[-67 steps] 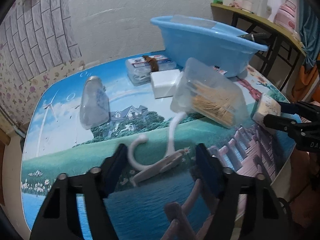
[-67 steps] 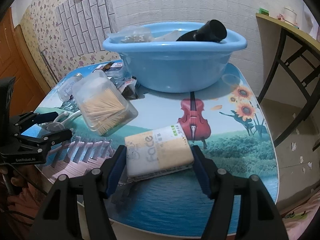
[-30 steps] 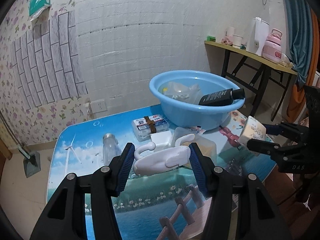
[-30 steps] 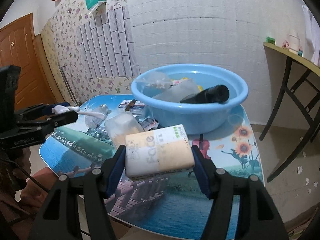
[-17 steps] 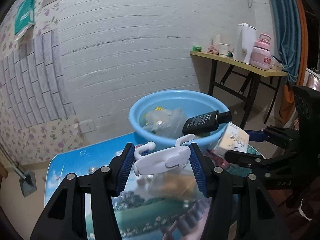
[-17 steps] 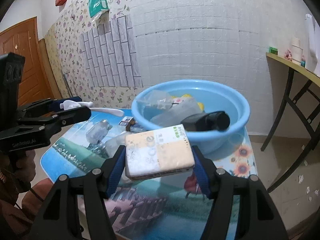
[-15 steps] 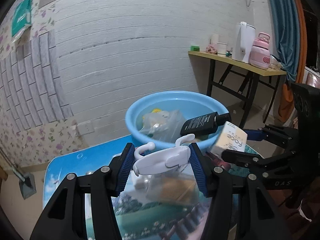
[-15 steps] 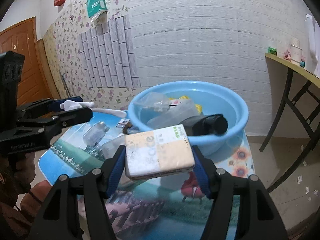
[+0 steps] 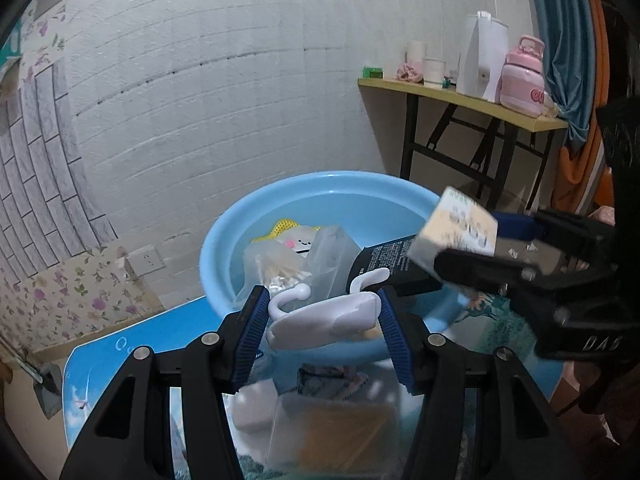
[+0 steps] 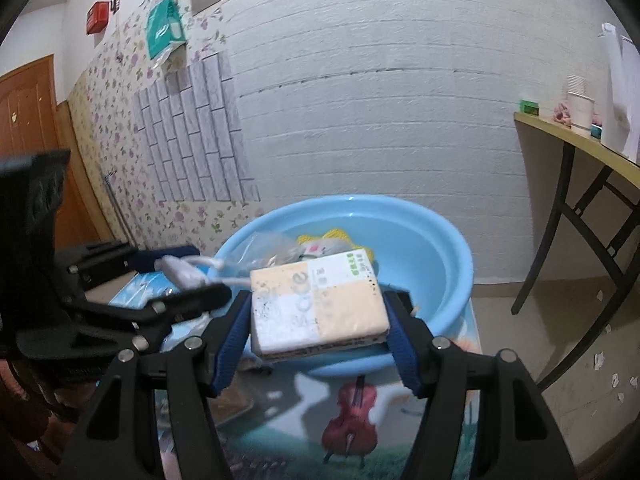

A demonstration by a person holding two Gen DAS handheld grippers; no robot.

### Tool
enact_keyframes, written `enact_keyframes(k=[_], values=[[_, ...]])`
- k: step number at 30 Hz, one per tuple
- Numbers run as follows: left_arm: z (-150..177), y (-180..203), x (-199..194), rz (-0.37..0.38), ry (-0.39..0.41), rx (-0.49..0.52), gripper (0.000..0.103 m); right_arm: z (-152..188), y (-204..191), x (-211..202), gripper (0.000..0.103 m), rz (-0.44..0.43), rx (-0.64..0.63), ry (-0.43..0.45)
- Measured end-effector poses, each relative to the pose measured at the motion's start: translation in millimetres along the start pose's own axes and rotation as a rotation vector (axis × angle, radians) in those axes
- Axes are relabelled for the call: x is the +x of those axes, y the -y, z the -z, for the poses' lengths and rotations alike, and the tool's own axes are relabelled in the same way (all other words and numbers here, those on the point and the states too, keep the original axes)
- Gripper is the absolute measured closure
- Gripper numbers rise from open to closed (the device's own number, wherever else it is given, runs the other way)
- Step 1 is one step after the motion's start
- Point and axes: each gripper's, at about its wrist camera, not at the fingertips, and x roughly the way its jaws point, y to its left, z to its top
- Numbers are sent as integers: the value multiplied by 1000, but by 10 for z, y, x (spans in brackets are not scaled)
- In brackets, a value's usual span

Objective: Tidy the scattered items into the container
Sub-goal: 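Carry the white hook and tissue pack over the blue basin with both grippers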

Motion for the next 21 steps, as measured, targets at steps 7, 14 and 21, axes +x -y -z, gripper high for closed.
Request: enact_keyframes(k=[7,14,21], values=[[-25,78,287,3,-48,18,47,-157,54,186,40,3,7,4],[-1,111,330,19,-61,24,32,-192,40,316,38,-6,14,-26],[40,57,263,28,-63,-30,29,-166,17,272,38,15,19,-35]])
